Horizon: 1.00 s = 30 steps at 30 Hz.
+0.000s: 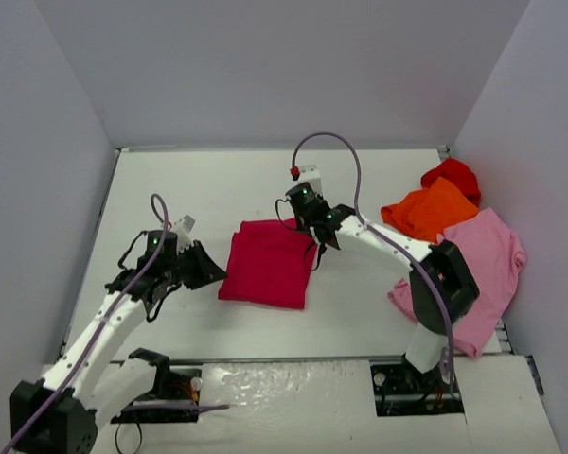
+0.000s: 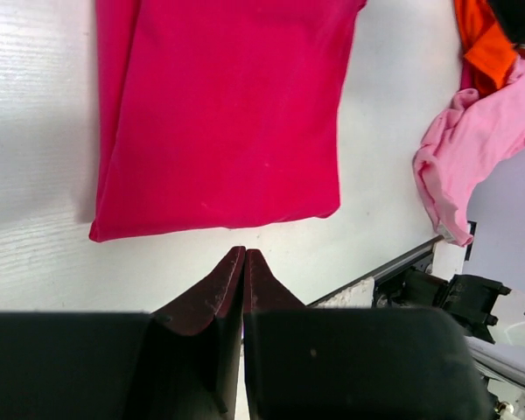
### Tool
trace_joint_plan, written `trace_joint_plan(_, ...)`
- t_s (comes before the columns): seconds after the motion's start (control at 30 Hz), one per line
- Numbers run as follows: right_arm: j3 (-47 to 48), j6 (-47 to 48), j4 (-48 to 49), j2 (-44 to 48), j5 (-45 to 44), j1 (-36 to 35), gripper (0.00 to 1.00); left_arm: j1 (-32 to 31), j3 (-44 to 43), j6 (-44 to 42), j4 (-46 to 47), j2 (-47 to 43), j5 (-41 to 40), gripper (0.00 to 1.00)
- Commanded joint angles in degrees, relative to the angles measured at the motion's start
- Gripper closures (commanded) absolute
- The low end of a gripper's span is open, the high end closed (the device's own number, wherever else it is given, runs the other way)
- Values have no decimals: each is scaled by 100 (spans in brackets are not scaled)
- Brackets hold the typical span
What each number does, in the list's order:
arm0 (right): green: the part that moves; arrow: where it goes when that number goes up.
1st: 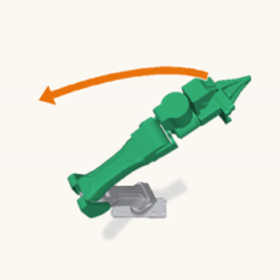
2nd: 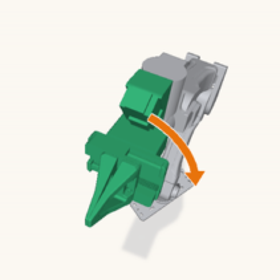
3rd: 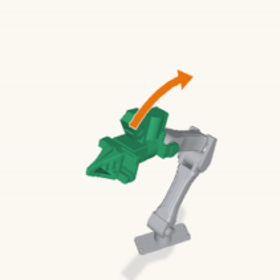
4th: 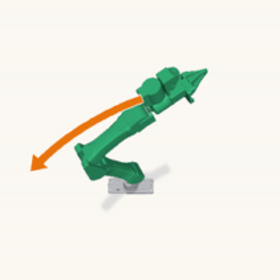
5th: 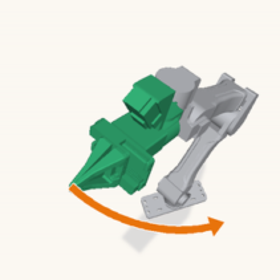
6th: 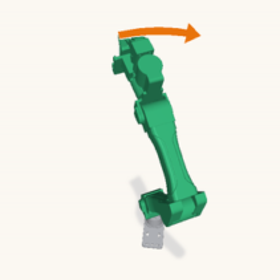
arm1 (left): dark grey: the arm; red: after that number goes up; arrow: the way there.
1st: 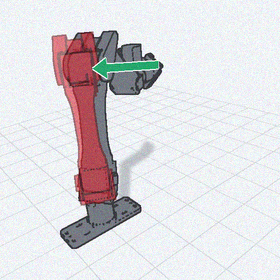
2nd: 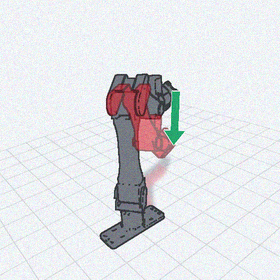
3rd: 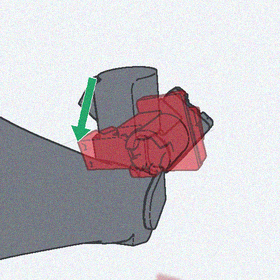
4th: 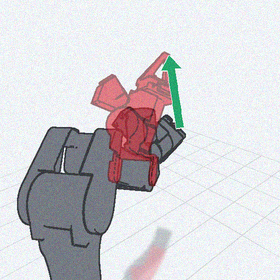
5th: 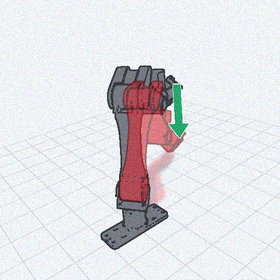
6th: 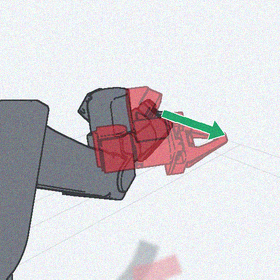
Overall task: Fold and stack the t-shirts
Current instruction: Fold the long partially folded tshirt into a neat square
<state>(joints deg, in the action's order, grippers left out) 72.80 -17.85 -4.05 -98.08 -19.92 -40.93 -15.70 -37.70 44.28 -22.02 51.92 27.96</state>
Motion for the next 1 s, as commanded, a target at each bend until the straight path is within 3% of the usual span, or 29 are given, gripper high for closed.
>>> trace_joint_plan(0.0, 111, -472, 668, 164, 1096, -82, 100, -20, -261, 25, 55, -521, -63, 87)
trace_joint_plan(0.07, 82, -589, 764, -207, 1341, -82, 100, -20, -283, 12, -207, -807, -165, 61)
trace_joint_plan(0.13, 94, -673, 785, -776, 1452, -82, 100, -20, -328, -17, -607, -1112, -274, 44)
trace_joint_plan(0.27, 77, -783, 871, -1452, 1627, -136, 100, -20, -318, 9, -1107, -1653, -394, 30)
trace_joint_plan(0.6, -80, -869, 1011, -2225, 1748, -316, 100, -20, -186, 422, -2198, -3428, -719, 25)
trace_joint_plan(0.8, -196, -857, 1003, -2066, 1314, -655, 100, -20, 25, 503, -2559, -3934, -828, 24)
trace_joint_plan(0.97, -395, -841, 1045, -1670, 599, -917, 99, -20, 34, 450, -2372, -3813, -822, 24)
